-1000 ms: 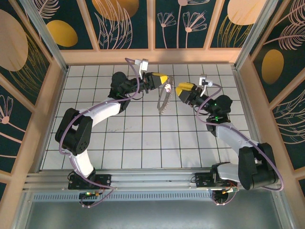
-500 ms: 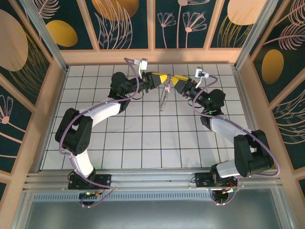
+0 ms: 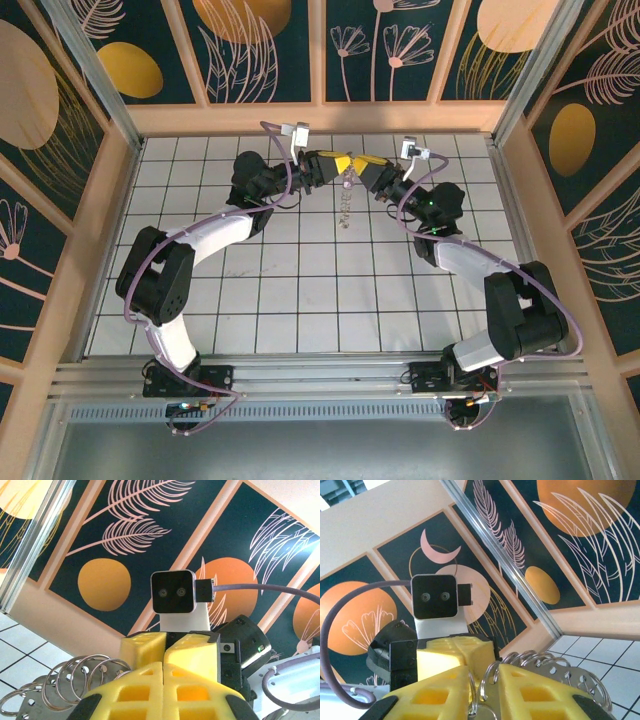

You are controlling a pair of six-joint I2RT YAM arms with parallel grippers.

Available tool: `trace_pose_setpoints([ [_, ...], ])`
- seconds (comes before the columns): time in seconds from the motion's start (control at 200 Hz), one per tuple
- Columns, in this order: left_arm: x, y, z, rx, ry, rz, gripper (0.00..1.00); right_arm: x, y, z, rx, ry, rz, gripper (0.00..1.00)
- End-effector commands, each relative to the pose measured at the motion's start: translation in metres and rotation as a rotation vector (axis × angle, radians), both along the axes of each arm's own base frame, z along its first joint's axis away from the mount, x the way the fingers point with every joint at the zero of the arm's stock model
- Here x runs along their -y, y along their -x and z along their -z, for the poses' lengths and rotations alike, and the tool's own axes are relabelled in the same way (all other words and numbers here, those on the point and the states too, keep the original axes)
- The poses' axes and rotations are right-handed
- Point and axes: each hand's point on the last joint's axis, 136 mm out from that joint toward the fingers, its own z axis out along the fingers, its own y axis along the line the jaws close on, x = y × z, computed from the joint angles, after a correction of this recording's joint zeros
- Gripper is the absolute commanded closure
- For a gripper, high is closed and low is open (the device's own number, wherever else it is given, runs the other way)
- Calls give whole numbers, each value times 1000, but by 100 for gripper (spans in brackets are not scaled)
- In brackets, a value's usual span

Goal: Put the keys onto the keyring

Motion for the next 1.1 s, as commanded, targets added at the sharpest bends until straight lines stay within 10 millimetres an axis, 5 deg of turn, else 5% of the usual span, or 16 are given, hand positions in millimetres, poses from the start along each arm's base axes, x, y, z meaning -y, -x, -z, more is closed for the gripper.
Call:
trace_pose_setpoints([
  [0.0, -2, 10, -22, 68, 47, 13, 100, -2, 5, -21, 75, -21, -15, 83],
  [0.405, -1, 10, -22, 65, 46, 16, 100, -10, 6, -18, 75, -1, -53, 84],
  [0.511, -1, 10, -23, 66, 46, 16, 100, -11, 7, -17, 76, 4, -59, 100],
  [0.816, -1, 9, -26, 68, 39, 10, 100, -4, 4, -19, 92, 33, -53, 100],
  [1.096, 0, 6, -27, 70, 24, -5, 73, 2, -6, -20, 91, 84, -76, 100],
])
